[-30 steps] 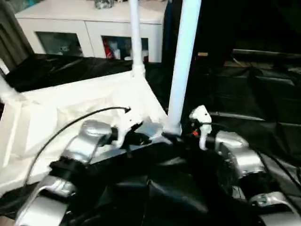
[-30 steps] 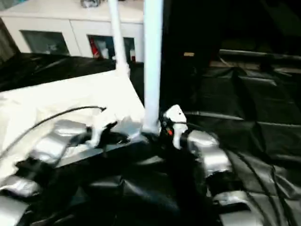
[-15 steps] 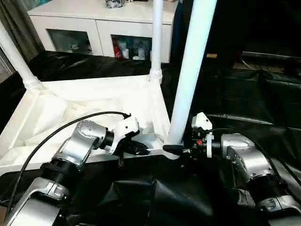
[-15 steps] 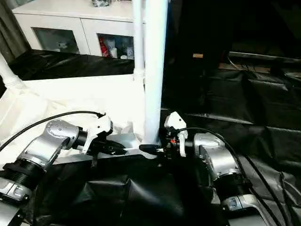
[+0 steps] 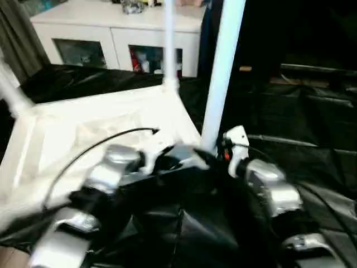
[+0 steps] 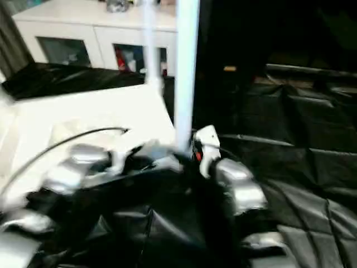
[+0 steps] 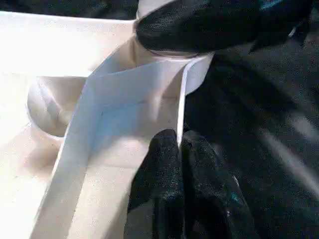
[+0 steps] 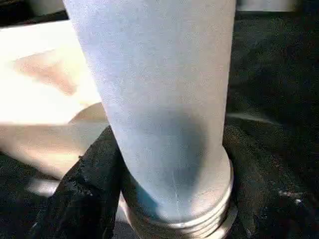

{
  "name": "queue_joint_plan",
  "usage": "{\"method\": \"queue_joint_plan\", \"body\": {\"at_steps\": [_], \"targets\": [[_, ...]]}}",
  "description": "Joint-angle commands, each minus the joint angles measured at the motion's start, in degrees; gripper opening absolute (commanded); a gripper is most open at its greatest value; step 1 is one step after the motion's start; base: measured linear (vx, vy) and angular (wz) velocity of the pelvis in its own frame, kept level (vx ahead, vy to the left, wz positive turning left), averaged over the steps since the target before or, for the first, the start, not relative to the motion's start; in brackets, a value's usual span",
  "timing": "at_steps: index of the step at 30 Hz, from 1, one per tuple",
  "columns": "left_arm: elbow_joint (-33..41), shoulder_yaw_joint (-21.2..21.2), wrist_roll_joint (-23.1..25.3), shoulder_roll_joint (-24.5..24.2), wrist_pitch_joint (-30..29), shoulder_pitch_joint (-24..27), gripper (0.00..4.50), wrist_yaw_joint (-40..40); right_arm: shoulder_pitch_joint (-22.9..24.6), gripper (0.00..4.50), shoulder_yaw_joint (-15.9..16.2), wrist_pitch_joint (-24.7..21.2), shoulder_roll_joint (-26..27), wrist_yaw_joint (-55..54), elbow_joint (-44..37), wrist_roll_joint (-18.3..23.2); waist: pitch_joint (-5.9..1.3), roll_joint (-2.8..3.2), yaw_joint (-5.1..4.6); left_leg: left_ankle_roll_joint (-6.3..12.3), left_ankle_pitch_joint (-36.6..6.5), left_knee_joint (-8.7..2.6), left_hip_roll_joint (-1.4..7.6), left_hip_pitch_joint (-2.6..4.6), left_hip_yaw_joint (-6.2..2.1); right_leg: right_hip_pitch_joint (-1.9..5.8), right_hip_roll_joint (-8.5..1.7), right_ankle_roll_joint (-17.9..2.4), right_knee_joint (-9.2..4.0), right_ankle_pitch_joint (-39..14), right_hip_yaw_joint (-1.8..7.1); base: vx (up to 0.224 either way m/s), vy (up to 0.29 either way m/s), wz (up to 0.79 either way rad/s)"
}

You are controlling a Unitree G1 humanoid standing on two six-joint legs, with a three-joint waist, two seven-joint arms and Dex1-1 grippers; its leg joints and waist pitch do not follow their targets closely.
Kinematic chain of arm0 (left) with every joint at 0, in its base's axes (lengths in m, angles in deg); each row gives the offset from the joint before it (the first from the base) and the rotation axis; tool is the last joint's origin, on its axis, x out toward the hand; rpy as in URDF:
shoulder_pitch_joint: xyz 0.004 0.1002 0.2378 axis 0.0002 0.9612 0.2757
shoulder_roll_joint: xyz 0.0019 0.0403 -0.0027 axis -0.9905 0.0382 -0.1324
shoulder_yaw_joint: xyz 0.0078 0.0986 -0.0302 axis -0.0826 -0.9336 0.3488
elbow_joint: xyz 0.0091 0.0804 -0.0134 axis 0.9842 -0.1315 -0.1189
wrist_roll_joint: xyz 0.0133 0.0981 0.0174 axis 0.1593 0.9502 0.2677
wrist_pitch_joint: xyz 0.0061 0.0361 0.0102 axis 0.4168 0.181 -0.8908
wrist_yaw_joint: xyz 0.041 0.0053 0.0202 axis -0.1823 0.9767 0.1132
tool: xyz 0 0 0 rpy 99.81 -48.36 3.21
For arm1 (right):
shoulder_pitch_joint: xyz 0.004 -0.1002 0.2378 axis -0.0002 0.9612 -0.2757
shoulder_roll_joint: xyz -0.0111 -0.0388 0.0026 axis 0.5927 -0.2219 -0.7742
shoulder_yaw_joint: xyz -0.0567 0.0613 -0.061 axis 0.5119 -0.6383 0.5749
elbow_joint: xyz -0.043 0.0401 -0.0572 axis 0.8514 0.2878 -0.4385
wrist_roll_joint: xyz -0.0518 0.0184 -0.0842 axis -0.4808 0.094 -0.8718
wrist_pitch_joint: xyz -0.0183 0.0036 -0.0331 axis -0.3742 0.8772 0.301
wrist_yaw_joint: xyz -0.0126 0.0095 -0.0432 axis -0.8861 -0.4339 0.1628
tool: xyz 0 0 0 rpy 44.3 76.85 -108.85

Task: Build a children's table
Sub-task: Rotate leg to tighten

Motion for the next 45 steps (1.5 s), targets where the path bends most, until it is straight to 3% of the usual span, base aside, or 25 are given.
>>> {"method": "queue_joint_plan", "body": {"at_steps": [1, 3, 4, 6, 9, 11, 12, 13, 15, 18, 20, 22, 25, 27, 30, 33, 39, 40, 42, 44, 45], "targets": [[-0.41, 2.64, -1.0, 3.3, 0.12, -3.64, 0.0, -7.95, 1.94, 2.65, 5.84, -1.94, 4.96, 1.54, 3.11, -1.85, -2.38, -0.47, -0.62, -2.97, -28.88, -4.87, 3.41, 2.39, -2.94, 0.3, -4.69, -5.16, -6.63, -36.16, 2.34, 0.0, 0.0, 0.0], [-0.41, 2.12, -0.7, 4.71, 0.3, -4.1, 0.0, -7.64, 1.38, 2.65, 8.48, 0.93, 6.28, 3.96, 2.73, -3.47, -2.21, -0.21, -1.01, -2.81, -32.32, -4.85, 3.2, 3.07, -3.2, 0.39, -4.72, -2.8, -7.91, -38.97, 1.42, 0.0, 0.0, 0.0], [-0.36, 2.02, -0.66, 4.75, 0.38, -4.08, 0.0, -7.37, 1.33, 3.21, 8.39, 1.14, 6.38, 4.25, 2.69, -3.29, -2.45, -0.26, -1.03, -2.61, -32.01, -5.14, 3.28, 2.73, -3.42, 0.89, -4.81, -2.44, -7.7, -37.82, 1.38, 0.0, 0.0, 0.0], [0.57, 1.14, -0.65, 4.52, 0.79, -3.62, 0.0, -4.55, 0.99, 3.35, 7.48, 2.05, 6.49, 6.35, 2.12, -1.74, -2.69, -0.06, -0.8, -2.25, -29.99, -5.73, 3.6, 2.31, -3.37, 1.12, -4.84, -3.55, -7.09, -33.65, 2.06, 0.0, 0.0, 0.0], [2.44, -0.77, -0.82, 1.32, 2.34, -2.19, 0.0, 1.87, 0.96, 3.52, 8.03, 3.05, 2.59, 13.61, 0.53, -0.25, -2.89, -0.39, -0.52, -1.41, -26.86, -5.88, 3.7, 1.77, -3.1, 1.38, -5.08, -5.86, -6.52, -29.15, 2.69, 0.0, 0.0, 0.0], [3.43, -1.32, -1.21, -0.33, 3.15, -1.44, 0.0, 4.84, 1.08, 3.84, 8.43, 2.91, 0.49, 17.45, -0.3, 0.36, -3.34, -0.5, -0.24, -0.43, -23.07, -5.85, 3.83, 1.17, -2.92, 1.97, -5.05, -6.93, -5.77, -24.06, 2.96, 0.0, 0.0, 0.0], [3.59, -1.36, -1.3, -0.54, 3.23, -1.33, 0.0, 5.27, 1.1, 3.84, 8.5, 2.92, 0.19, 17.99, -0.4, 0.41, -3.35, -0.41, -0.08, 0.18, -20.57, -5.71, 3.93, 1.15, -2.56, 1.74, -4.96, -8.47, -5.38, -19.75, 3.21, 0.0, 0.0, 0.0], [4.68, -1.49, -1.87, -1.57, 3.36, -0.72, 0.0, 7.34, 1.24, 3.84, 8.67, 1.66, -1.28, 20.98, -1.42, 1.28, -3.29, -0.69, -0.1, 0.84, -19.16, -5.55, 3.81, 1.09, -2.28, 1.89, -4.91, -9.79, -5.16, -17.89, 3.25, 0.0, 0.0, 0.0], [6.96, -1.87, -3.1, -3.81, 3.62, 0.6, 0.0, 12.01, 1.41, 3.84, 9.02, 0.21, -4.64, 27.29, -3.47, 2.8, -3.5, -0.71, 0.22, 2.08, -16.87, -5.25, 3.93, 0.94, -2.06, 2.15, -4.86, -10.72, -4.76, -16.64, 3.22, 0.0, 0.0, 0.0], [9.6, -2.66, -4.25, -7.67, 3.2, 2.33, 0.0, 18.57, 0.91, 3.84, 9.2, -0.12, -9.59, 35.8, -5.05, 3.87, -3.6, -0.88, 0.8, 3.14, -14.15, -4.56, 3.9, 0.88, -1.58, 1.9, -4.7, -12.3, -4.16, -14.32, 3.36, 0.036, -0.031, 0.03], [10.13, -2.84, -4.41, -8.68, 3.23, 2.69, 0.0, 19.98, 0.67, 3.84, 9.12, -0.25, -10.59, 37.73, -5.29, 4.11, -3.99, -0.82, 1.05, 4.09, -11.02, -4.2, 3.84, 0.51, -1.54, 2.33, -4.66, -13.34, -3.46, -10.9, 3.28, 0.0, 0.0, 0.0], [11.26, -3.35, -4.71, -10.72, 3.3, 3.4, 0.0, 23.13, 0.23, 3.84, 9.32, -0.21, -12.3, 41.14, -5.58, 4.25, -4.32, -1.0, 1.67, 5.89, -6.26, -3.5, 3.71, 0.27, -1.32, 1.98, -4.32, -14.74, -2.44, -4.22, 3.28, 0.0, 0.0, 0.0], [12.51, -3.72, -5.04, -12.91, 3.35, 4.22, 0.0, 26.49, -0.41, 3.84, 10.09, 0.26, -13.88, 44.63, -5.7, 3.97, -4.3, -0.71, 1.97, 7.06, -5.6, -3.19, 3.78, 0.01, -1.4, 1.67, -4.08, -15.68, -1.93, -2.94, 3.01, 0.0, 0.0, 0.0], [13.3, -3.72, -5.72, -13.57, 2.98, 4.76, 0.0, 27.6, -0.63, 3.84, 10.84, 0.23, -14.11, 45.38, -5.6, 3.81, -4.04, -0.54, 2.19, 6.13, -8.37, -3.41, 4.02, 0.27, -1.46, 1.41, -4.16, -15.16, -2.42, -6.95, 3.03, 0.0, 0.0, 0.0], [14.26, -3.72, -6.0, -13.95, 2.54, 5.29, 0.0, 27.98, -0.68, 3.49, 11.51, 0.41, -14.03, 45.92, -5.34, 3.65, -3.71, -0.38, 2.22, 3.2, -13.37, -3.95, 4.17, 0.54, -1.61, 1.27, -4.18, -13.67, -3.09, -13.4, 3.18, 0.0, 0.0, 0.0], [14.7, -3.69, -5.98, -14.02, 2.23, 5.41, 0.0, 27.92, -0.4, 3.36, 11.94, 0.18, -13.7, 46.67, -5.58, 3.7, -3.54, -0.03, 2.2, 1.26, -16.22, -4.26, 4.17, 0.79, -1.77, 1.22, -4.3, -12.72, -3.45, -16.47, 3.32, 0.0, 0.0, 0.0], [13.31, -3.38, -5.8, -13.55, 2.82, 4.6, 0.0, 27.47, 1.95, 2.83, 12.31, -1.67, -13.31, 46.9, -8.46, 4.84, -3.73, 0.2, 2.16, 0.6, -16.13, -4.26, 4.02, 0.69, -1.85, 1.47, -4.2, -12.53, -3.4, -14.59, 3.35, 0.0, 0.0, 0.0], [13.0, -3.18, -5.87, -13.27, 2.87, 4.4, 0.0, 26.88, 2.61, 2.79, 12.24, -2.01, -13.2, 46.33, -9.03, 4.98, -3.77, 0.65, 2.23, 0.66, -16.15, -4.2, 4.04, 0.8, -1.82, 1.35, -4.17, -12.65, -3.39, -13.95, 3.36, 0.0, 0.0, 0.0], [11.68, -2.32, -5.7, -12.18, 2.68, 3.71, 0.0, 24.13, 3.98, 2.76, 11.63, -1.76, -12.34, 42.05, -9.11, 3.98, -3.79, 0.52, 2.23, 0.57, -16.36, -4.17, 4.04, 1.01, -1.74, 1.21, -4.04, -13.19, -3.34, -12.71, 3.37, 0.0, 0.0, 0.0], [10.13, -1.44, -5.02, -10.98, 2.52, 2.96, 0.0, 20.48, 4.44, 2.74, 10.78, -0.71, -11.11, 36.76, -7.89, 2.35, -3.78, 0.51, 2.08, 0.32, -16.09, -4.24, 3.95, 0.65, -1.9, 1.57, -4.23, -13.17, -3.25, -12.9, 3.32, 0.0, 0.0, 0.0], [9.18, -0.97, -4.63, -10.26, 2.51, 2.45, 0.0, 18.43, 4.44, 2.74, 10.16, -0.26, -10.3, 33.29, -6.88, 1.36, -3.67, 0.28, 1.83, -0.04, -16.11, -4.25, 3.85, 0.75, -1.86, 1.34, -4.2, -12.77, -3.45, -14.01, 3.36, 0.0, 0.0, 0.0]]}}
